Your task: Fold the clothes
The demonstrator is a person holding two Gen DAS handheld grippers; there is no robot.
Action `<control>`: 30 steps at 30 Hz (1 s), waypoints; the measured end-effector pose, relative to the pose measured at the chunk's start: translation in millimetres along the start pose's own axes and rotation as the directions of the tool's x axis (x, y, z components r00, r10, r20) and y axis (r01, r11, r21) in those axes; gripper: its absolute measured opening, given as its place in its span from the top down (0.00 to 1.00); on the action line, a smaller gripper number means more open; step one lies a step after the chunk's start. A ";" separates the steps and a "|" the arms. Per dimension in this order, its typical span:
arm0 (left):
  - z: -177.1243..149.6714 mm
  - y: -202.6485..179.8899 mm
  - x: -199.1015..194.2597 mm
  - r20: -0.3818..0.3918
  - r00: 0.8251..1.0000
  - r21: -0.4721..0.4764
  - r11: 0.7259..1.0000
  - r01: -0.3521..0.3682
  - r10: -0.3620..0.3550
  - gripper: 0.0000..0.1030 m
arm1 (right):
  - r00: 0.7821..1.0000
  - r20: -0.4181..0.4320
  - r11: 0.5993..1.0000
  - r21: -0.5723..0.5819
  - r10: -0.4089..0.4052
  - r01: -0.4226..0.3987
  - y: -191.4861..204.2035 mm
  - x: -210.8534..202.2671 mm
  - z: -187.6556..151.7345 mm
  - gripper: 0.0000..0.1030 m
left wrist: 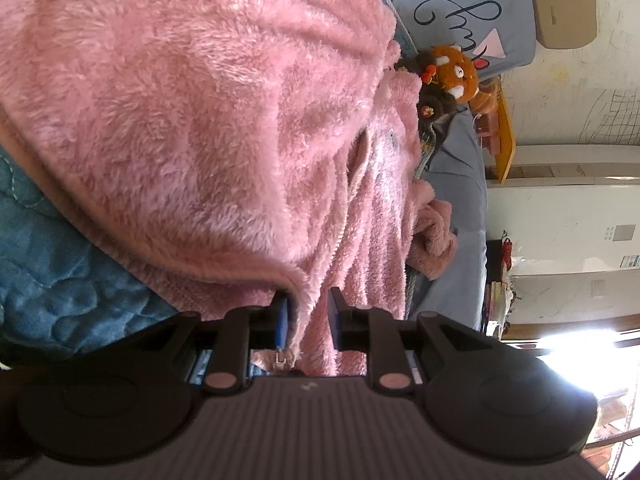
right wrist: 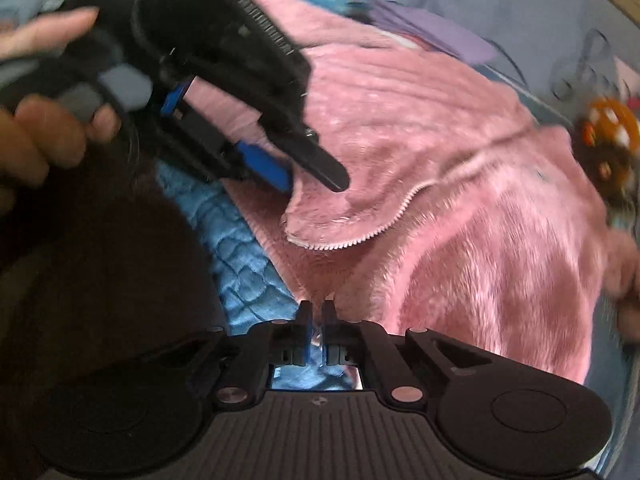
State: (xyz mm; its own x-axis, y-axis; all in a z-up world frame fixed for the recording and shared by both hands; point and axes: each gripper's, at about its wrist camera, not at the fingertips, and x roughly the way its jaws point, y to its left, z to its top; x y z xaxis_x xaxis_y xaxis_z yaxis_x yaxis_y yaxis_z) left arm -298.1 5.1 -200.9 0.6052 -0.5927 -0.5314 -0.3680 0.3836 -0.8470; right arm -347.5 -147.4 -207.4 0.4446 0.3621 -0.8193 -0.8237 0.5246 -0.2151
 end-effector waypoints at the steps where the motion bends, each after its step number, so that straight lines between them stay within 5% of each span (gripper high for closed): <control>1: 0.3 0.2 0.0 0.000 1.000 -0.002 1.000 0.000 0.000 0.80 | 1.000 -0.008 0.999 -0.033 -0.007 0.007 1.5 3.4 1.7 0.94; 9: 0.4 1.1 0.4 -0.006 1.000 -0.001 1.000 -0.002 0.002 0.80 | 0.998 -0.044 0.986 -0.162 -0.038 0.030 7.6 12.1 -1.5 0.82; 30: 0.9 1.6 0.1 -0.011 1.000 0.001 1.000 -0.002 0.002 0.80 | 0.998 -0.021 0.989 -0.142 -0.051 0.048 1.1 3.4 -5.8 0.90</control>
State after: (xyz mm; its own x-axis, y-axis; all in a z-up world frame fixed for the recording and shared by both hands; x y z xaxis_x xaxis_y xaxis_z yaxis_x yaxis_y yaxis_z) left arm -298.0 6.3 -202.3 0.5965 -0.5997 -0.5335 -0.3685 0.3858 -0.8458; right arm -348.9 -150.1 -213.5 0.4788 0.3186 -0.8181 -0.8431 0.4268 -0.3272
